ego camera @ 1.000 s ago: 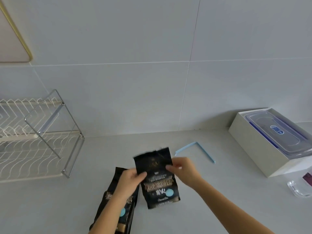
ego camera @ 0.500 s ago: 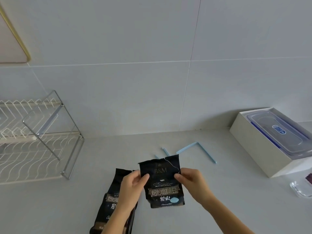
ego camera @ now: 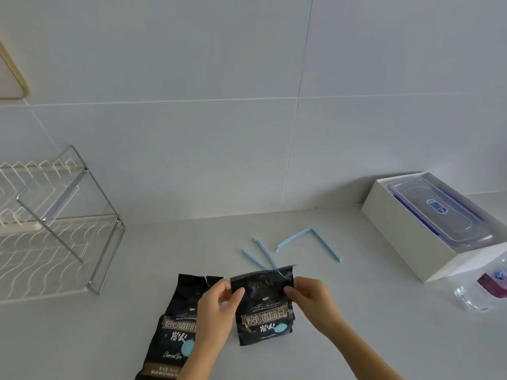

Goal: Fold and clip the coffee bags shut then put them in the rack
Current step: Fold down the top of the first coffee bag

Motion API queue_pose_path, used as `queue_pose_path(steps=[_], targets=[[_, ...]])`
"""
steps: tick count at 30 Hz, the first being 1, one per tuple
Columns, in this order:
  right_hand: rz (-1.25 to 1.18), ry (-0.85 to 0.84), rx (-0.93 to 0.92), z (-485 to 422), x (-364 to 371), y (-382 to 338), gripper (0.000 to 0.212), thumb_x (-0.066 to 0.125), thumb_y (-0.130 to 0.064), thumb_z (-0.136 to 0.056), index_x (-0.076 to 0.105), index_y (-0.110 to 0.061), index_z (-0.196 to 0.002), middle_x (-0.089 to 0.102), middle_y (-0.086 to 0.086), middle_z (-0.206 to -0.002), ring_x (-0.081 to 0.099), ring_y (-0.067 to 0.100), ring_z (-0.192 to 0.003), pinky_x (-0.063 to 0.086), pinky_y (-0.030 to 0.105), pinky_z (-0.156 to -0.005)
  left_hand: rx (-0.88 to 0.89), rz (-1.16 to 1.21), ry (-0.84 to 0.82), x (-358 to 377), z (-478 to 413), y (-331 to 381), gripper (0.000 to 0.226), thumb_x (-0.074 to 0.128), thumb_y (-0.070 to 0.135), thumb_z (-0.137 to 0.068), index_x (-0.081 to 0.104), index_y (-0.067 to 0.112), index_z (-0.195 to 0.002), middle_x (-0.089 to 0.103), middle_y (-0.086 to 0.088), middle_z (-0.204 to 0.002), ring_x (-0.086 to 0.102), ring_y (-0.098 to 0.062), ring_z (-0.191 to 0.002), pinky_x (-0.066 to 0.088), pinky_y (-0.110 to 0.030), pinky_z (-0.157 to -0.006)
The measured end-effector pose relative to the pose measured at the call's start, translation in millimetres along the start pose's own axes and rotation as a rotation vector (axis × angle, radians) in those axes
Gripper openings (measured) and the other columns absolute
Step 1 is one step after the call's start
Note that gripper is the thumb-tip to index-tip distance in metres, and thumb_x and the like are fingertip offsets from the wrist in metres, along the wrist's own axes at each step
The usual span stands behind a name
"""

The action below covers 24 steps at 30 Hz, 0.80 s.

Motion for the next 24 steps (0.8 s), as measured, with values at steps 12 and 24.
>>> queue_pose_path(steps=[12, 24], targets=[[-0.335, 0.030, -0.096, 8.1, 1.1, -16.5, 0.055, 0.055, -0.001, -0.090, 0.033, -0.036, -0.125, 0.061, -0.002, -0.117, 0.070, 0.024, -0.091, 0.061, 0.044, -0.071, -0.089, 0.103, 0.096, -8.7, 4.7, -6.3, 0.017, 0.058, 0.005, -0.087, 0.043, 0.013, -0.090, 0.071, 0.006, -0.091, 0.066, -0.001, -0.086, 0.045, -0.015, -0.072], [0.088, -0.086, 0.064, 13.9, 7.8, 27.7, 0.036, 0.077, -0.016, -0.071, 0.059, -0.042, -0.088, 0.047, -0.003, -0.104, 0.051, 0.008, -0.097, 0.044, 0.018, -0.074, -0.218, -0.143, -0.227, 13.2, 10.6, -26.5, 0.031, 0.071, 0.014, -0.077, 0.054, 0.036, -0.089, 0.043, 0.002, -0.111, 0.047, -0.013, -0.106, 0.036, -0.028, -0.102]])
Point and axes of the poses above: each hand's wrist, its own z-axis away from the middle knuckle, its own x-axis out of the palm, y = z × x, the point moved 2 cm from there along -z, towards the middle knuckle
